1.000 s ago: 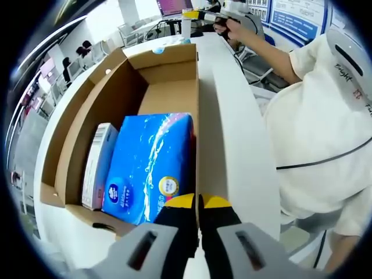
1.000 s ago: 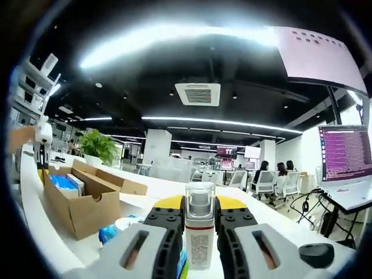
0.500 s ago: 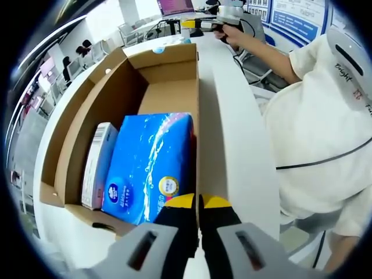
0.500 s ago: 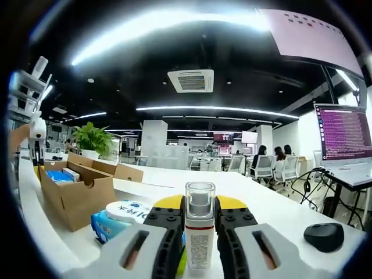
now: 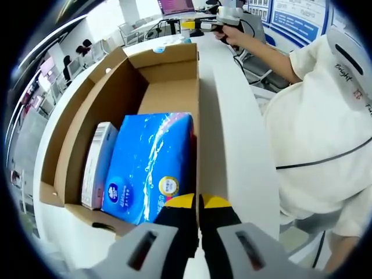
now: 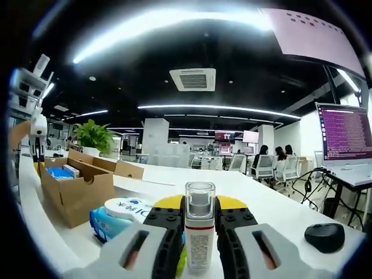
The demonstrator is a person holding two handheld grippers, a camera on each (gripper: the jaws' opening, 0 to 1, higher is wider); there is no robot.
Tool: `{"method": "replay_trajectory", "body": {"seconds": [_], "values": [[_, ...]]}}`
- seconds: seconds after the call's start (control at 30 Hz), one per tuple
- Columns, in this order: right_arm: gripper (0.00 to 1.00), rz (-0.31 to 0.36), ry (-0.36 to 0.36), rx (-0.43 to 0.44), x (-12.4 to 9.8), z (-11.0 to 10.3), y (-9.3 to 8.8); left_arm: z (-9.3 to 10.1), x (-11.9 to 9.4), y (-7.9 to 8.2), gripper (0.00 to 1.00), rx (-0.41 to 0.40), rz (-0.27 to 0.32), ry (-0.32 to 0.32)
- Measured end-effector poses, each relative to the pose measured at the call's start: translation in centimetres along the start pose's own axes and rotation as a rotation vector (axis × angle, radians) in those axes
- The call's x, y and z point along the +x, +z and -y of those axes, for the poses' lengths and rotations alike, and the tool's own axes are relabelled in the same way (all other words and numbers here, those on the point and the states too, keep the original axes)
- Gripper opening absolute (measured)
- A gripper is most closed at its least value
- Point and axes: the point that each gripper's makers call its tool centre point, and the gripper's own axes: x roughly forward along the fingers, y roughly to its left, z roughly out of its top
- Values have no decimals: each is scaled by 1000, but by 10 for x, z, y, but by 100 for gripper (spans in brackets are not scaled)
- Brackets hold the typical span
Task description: Operate the shoe box by opening the lid, removing the specified soft item, and placing it in the target area until the item is outside and the box remains undamaged.
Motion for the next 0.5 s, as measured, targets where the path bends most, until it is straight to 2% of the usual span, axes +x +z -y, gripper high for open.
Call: {"method": "replay_trajectory", "body": {"seconds": [0.17,0.27,0.5], "values": [[18,4,9,15,1,1,-5,1,0,0,1,0,-1,0],[18,15,-15,54,3,7,-7,1,0,1,1,1,0,2],[19,8,20,66,4,3,-7,2,0,1,1,3,1,2]]}}
